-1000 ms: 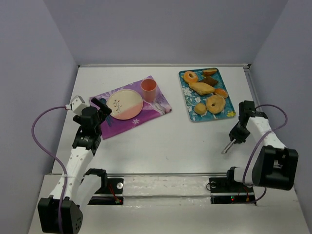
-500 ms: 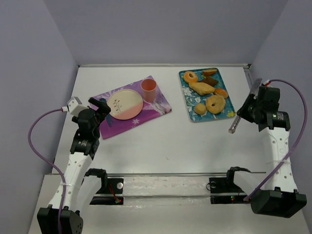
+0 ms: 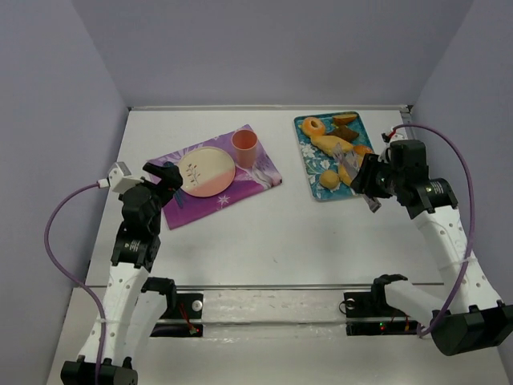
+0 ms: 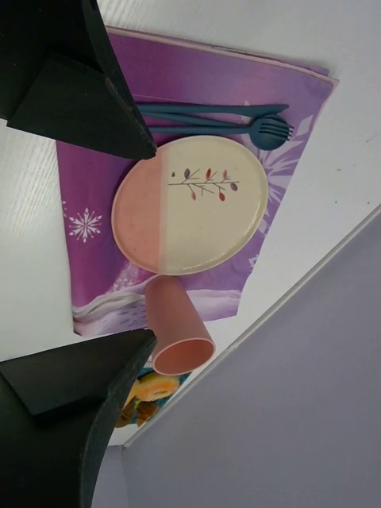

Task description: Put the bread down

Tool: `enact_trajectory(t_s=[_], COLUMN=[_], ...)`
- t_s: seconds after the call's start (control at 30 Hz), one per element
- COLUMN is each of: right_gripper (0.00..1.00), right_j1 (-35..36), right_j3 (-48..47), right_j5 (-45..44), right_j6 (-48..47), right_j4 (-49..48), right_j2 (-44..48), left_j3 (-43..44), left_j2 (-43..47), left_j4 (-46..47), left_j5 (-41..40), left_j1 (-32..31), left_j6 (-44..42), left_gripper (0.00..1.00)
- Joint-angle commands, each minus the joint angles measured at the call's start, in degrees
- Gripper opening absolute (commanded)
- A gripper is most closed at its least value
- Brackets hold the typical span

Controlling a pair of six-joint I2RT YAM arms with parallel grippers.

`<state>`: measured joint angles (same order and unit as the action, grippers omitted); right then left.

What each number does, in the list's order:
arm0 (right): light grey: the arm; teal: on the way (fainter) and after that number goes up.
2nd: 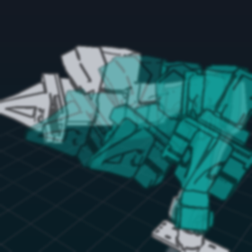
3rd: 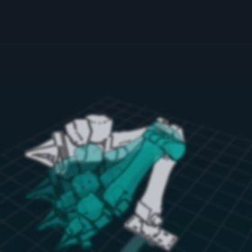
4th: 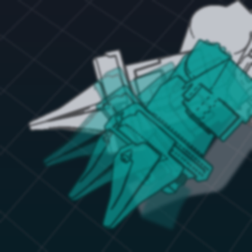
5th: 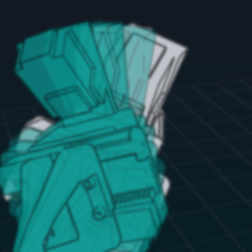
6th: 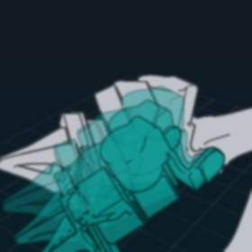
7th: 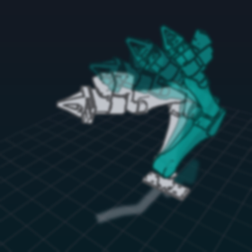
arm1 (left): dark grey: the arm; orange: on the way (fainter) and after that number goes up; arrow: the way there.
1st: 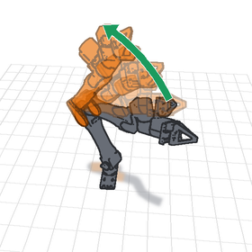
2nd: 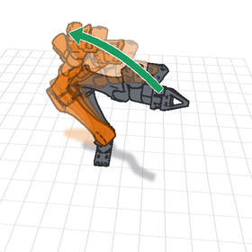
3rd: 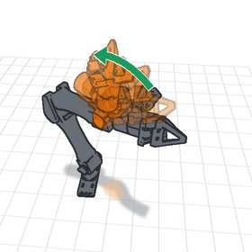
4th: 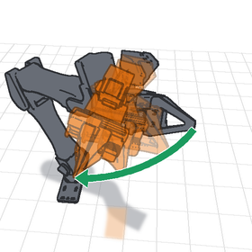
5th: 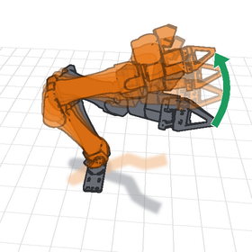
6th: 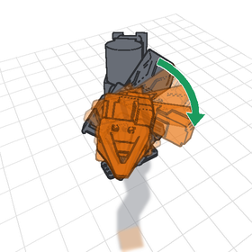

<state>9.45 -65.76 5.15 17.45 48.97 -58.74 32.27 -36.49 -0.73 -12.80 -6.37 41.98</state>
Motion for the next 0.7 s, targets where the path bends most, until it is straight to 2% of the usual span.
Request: enact_trajectory(t_s=[0.0, 0.2, 0.67], right_gripper=[0.51, 0.51, 0.56], right_j1=[0.48, 0.48, 2.76], right_j3=[-0.34, -0.25, 3.27], right_j5=[0.92, -4.78, -4.88], right_j6=[-1.54, -1.02, -1.11], right_j4=[-4.41, -0.11, -1.24], right_j2=[1.17, 1.09, -7.96], left_j3=[-0.89, -2.47, -2.48], left_j2=[2.74, 5.11, 2.57], left_j4=[0.21, -1.2, -2.43], left_j5=[1.64, 3.21, 4.36], left_j1=[-0.13, -0.13, -0.22], left_j6=[1.27, 2.32, 2.76], left_gripper=[0.99, 0.99, 0.99])
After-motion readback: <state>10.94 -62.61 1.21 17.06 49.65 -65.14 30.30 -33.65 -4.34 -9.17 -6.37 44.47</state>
